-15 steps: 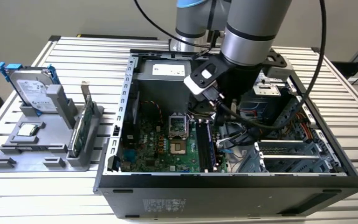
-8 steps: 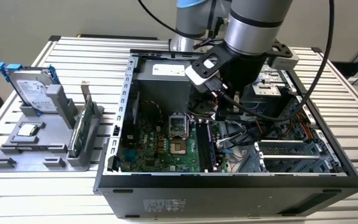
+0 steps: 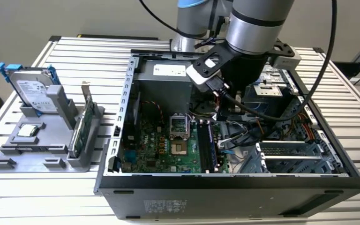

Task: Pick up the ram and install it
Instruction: 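Press down the ram until it locks into place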

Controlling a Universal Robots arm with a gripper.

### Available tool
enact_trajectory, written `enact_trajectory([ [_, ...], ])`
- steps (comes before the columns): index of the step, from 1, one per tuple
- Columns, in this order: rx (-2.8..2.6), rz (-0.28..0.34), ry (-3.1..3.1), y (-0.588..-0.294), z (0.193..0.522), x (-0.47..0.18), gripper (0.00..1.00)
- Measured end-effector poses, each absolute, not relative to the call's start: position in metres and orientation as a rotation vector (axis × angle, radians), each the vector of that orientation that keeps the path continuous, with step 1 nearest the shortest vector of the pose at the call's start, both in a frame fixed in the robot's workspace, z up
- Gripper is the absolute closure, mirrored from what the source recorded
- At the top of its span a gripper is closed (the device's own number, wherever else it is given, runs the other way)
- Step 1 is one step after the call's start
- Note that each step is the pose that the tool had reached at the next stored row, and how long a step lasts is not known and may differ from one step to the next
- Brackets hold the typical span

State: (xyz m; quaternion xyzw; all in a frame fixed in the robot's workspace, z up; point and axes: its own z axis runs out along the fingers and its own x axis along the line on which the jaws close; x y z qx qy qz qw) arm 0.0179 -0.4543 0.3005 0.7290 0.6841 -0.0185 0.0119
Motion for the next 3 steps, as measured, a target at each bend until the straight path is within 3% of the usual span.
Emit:
enact_trajectory([
  [3, 2.273, -0.058, 2.133, -0.4543, 0.3005, 0.0179, 1.00],
])
